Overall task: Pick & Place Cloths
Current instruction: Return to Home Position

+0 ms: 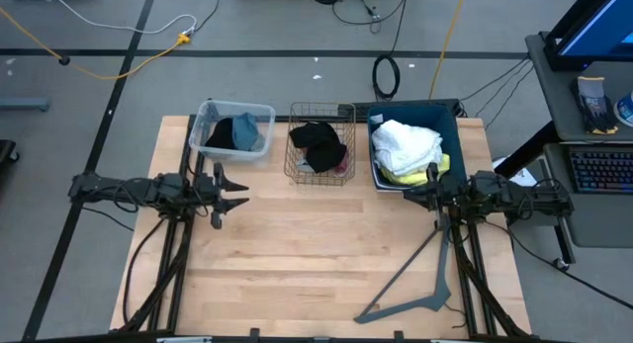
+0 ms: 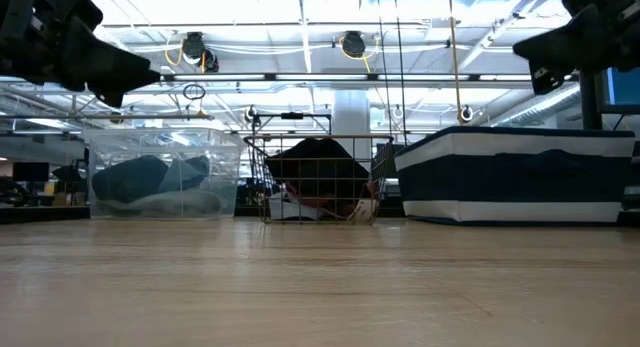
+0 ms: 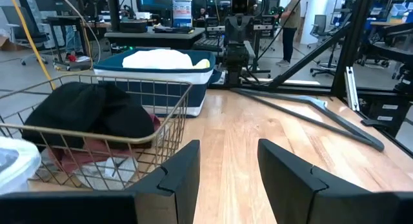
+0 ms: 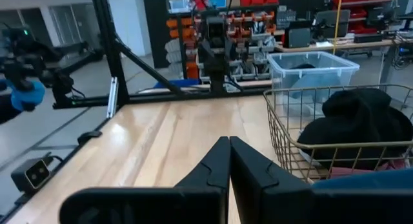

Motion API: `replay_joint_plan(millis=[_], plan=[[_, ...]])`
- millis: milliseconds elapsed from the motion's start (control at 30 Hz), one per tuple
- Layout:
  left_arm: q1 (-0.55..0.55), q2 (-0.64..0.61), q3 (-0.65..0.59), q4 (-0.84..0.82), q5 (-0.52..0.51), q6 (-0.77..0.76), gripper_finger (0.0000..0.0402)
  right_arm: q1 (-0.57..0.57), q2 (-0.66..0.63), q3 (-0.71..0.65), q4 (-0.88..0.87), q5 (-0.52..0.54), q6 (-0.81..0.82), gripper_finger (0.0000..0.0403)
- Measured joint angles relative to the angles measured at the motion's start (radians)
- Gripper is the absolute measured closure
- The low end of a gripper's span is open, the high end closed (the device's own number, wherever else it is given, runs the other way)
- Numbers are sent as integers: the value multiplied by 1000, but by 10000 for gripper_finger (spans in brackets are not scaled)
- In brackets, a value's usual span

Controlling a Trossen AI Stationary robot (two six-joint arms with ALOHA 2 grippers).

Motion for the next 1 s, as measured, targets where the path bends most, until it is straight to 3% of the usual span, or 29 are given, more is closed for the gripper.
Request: replay_joint_plan(millis=[167,500,1000], plan=[[0,-53,-36,8,0,-18,245,0,-15,-6,-2,-1,6,402],[0,-65,-41,45,-1,62,245,0,-15,-164,196,0,-13,402],[0,-64,-41,46,-1,58,245,0,-15,-170,205,-4,-27,403]])
